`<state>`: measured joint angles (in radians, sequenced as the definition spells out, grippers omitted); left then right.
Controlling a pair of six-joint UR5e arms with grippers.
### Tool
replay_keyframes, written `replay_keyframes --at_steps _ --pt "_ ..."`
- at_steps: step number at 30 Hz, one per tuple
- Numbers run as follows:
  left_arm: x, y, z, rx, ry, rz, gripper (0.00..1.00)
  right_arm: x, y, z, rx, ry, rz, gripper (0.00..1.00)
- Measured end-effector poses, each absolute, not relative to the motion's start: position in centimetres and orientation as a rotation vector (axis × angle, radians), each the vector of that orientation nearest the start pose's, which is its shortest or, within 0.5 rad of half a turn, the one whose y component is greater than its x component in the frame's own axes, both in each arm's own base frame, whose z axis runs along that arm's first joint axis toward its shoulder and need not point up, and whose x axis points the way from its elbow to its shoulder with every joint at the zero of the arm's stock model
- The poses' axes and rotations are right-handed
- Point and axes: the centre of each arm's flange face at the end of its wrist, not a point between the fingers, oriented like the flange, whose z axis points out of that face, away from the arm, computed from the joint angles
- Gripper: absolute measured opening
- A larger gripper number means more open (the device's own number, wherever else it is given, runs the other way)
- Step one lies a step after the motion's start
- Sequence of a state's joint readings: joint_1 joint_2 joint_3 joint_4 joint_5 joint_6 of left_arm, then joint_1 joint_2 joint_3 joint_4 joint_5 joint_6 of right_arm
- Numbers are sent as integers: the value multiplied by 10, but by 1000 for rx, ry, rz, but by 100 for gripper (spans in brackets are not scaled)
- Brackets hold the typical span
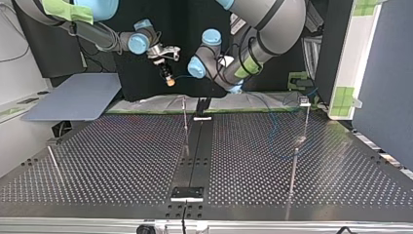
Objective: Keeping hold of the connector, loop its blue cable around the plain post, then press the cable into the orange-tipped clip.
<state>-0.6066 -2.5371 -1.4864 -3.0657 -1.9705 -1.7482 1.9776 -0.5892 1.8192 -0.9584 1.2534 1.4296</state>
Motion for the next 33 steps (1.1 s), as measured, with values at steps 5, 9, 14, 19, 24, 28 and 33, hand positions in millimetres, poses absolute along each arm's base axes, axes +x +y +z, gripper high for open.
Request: replay_keyframes --at_steps 5,9,14,19,24,28,33 --pt "434 -416 -34 269 2238 67 0 366 -447 -78 1967 -815 1500 0" --pt "438 -418 -32 238 2203 63 0 365 -453 -65 1948 -822 1514 0" --pt "444 -421 -30 193 2156 41 0 361 -460 -58 1930 -845 1516 0" --pt "451 -428 -17 153 2097 9 0 354 -465 -57 1909 -898 1515 0" --pt "459 -432 -6 122 2045 -29 0 349 -469 -57 1890 -945 1521 0" --pt "461 -435 -4 112 2024 -43 0 346 -472 -56 1882 -958 1519 0" --pt "462 -436 -4 109 2013 -52 0 342 -475 -56 1872 -976 1519 0"
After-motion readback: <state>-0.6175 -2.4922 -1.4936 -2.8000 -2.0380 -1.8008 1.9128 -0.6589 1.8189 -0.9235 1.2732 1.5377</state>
